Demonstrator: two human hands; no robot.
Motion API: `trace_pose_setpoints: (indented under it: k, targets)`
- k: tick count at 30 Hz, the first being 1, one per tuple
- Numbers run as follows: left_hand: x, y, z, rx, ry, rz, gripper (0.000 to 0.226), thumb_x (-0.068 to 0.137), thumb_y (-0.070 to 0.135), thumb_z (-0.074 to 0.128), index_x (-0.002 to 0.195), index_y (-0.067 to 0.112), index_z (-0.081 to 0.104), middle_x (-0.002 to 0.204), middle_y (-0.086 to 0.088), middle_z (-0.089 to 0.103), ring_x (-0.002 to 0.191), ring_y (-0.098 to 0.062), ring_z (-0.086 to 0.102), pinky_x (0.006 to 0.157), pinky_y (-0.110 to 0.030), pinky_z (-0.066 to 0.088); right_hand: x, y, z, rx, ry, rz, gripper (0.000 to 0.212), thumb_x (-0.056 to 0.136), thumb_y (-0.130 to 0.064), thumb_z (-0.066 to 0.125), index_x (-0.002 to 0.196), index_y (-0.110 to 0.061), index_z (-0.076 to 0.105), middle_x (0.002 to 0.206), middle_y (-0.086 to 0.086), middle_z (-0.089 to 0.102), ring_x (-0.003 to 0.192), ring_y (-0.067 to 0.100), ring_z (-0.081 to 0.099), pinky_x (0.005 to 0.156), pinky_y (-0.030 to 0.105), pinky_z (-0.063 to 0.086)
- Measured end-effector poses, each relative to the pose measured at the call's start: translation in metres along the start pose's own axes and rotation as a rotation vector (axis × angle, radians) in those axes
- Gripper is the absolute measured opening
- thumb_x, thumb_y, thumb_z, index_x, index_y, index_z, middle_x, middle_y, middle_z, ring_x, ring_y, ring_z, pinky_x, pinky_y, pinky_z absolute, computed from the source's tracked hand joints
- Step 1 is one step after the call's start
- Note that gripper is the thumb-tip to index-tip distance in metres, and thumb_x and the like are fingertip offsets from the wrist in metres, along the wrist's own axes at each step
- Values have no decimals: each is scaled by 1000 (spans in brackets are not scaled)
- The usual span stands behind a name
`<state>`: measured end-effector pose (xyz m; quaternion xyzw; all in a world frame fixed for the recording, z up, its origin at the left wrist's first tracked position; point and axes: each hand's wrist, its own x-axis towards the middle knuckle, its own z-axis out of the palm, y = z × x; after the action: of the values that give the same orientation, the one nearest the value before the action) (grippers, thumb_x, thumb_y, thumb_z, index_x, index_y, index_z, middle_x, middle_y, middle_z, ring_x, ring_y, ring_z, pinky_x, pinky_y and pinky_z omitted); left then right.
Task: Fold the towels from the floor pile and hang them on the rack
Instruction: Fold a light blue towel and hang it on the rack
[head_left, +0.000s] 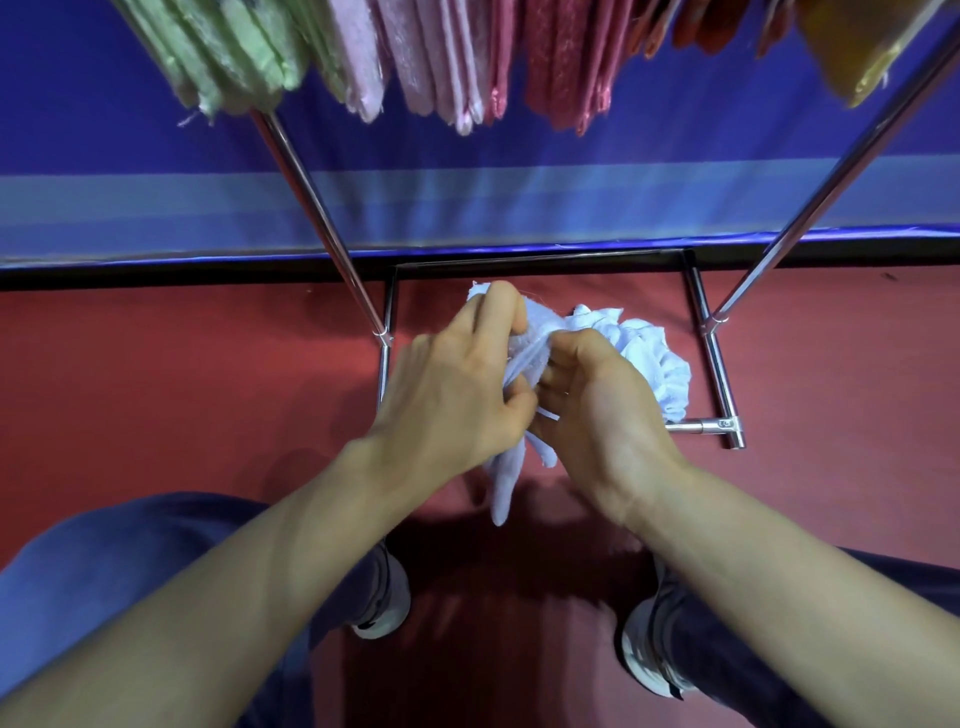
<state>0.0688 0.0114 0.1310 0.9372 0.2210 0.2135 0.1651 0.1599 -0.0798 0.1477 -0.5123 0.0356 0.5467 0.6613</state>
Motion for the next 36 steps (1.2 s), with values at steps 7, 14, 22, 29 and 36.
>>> trace_pose_setpoints:
  k: [7, 14, 22, 29, 36]
  targets:
    - [4, 0, 1, -107, 116, -32, 22, 75, 7, 64, 95, 8, 56, 74, 12, 46, 59, -29, 54, 53, -42, 49, -9, -5, 12, 80, -55, -83, 17, 88, 2, 39, 78, -4, 53, 75, 19, 49, 66, 27, 51, 54, 26, 50]
    - [2, 2, -1, 0, 131, -11, 13, 83, 16, 63, 95, 12, 60, 64, 4, 56, 52, -29, 58, 47, -41, 47, -4, -1, 9, -17, 38, -108, 13, 89, -1, 44, 84, -3, 56, 78, 17, 52, 71, 24, 52, 65, 32, 50]
    - [1, 7, -2, -32, 172, 8, 8, 87, 17, 61, 92, 11, 59, 63, 6, 57, 49, -23, 57, 45, -39, 46, -6, 2, 11, -12, 28, -70, 21, 95, -8, 42, 90, -3, 62, 86, 18, 56, 71, 23, 53, 54, 24, 47]
    - [-1, -1, 6, 83, 63, -19, 23, 75, 23, 58, 97, 18, 55, 58, 4, 54, 50, -26, 58, 46, -38, 48, -4, -6, 6, 153, 7, -64, 38, 99, -11, 42, 64, -12, 56, 63, 3, 61, 56, 12, 60, 56, 20, 52]
    - [-2, -6, 12, 143, 17, -46, 25, 78, 27, 55, 101, 19, 50, 57, 4, 58, 53, -29, 61, 49, -39, 49, 4, -5, 1, 282, -41, -59, 22, 101, -12, 41, 80, -14, 48, 80, 6, 57, 81, 20, 66, 71, 24, 58]
